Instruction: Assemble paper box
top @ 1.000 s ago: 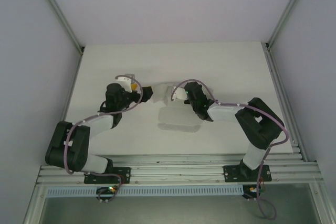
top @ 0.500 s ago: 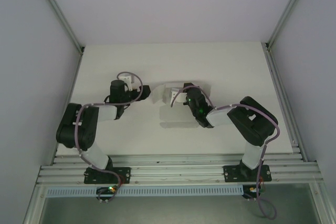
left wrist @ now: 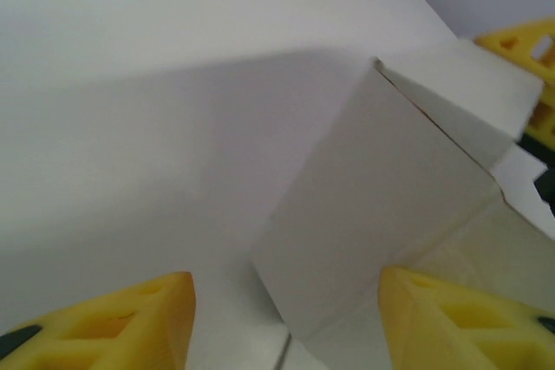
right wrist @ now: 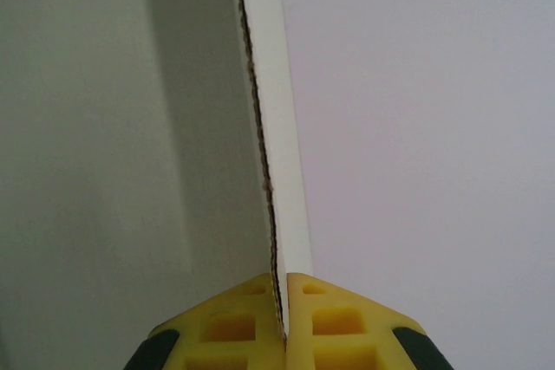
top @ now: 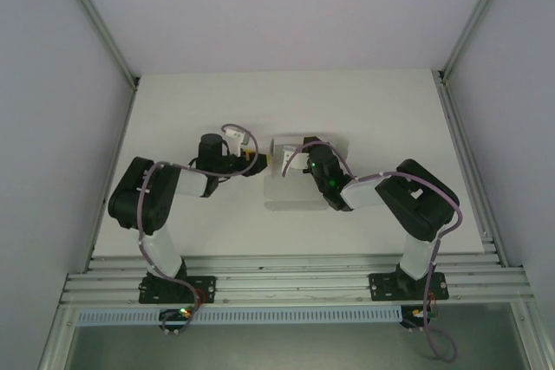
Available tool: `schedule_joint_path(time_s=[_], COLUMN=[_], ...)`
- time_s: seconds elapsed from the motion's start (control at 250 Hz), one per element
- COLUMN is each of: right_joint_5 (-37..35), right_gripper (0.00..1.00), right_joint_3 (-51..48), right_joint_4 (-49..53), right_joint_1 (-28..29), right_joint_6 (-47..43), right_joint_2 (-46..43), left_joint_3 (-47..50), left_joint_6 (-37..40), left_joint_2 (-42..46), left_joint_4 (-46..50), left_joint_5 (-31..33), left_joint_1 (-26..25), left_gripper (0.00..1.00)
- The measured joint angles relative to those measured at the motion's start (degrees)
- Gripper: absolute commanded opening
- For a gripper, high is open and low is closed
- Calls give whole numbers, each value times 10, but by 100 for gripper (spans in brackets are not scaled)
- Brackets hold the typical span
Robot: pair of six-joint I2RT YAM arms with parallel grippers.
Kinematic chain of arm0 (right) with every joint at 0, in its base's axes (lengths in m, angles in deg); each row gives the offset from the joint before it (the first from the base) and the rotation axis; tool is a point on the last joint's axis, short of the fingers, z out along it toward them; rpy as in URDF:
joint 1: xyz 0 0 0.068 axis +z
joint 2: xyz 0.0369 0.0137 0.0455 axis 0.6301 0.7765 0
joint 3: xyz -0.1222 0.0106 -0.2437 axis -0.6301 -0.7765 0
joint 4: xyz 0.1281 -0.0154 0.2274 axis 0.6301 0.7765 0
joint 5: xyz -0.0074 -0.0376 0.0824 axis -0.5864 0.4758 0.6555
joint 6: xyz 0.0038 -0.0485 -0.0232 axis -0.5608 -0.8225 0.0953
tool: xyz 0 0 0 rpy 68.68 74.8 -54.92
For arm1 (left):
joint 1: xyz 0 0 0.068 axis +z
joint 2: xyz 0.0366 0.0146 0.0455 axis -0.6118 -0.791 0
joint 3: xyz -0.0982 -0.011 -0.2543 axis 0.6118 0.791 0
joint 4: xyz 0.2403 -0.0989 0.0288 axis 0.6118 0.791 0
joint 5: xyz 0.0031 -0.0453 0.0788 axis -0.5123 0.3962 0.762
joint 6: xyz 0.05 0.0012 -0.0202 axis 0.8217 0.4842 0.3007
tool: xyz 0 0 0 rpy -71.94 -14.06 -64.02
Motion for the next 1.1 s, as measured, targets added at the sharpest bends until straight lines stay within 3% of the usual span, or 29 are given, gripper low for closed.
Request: schedule_joint_path(time_s=[0.208,0.471,0.699,0.903,1.098], right_joint_5=[0,-3,-25,-59,-80], right_gripper=[0,0,0,0,0], right_joint_3=[0,-5,-18,-31,-37], right_joint_4=[5,15,15,10,11], right_joint_1=[0,10,26,44,56], right_joint_6=[0,0,0,2,13], right_joint_2=[0,-4,-10,-17,-21], left_joint_3=[-7,0,2,17,39], left_joint_6=[52,58,72,94,113], left_joint_2=[9,9,6,5,5], left_joint_4=[47,11,1,-31,-73], left_joint_5=[23,44,75,164,244], left_joint_1=[-45,-48,-67,-101,-127], left_gripper=[54,56,47,29,29])
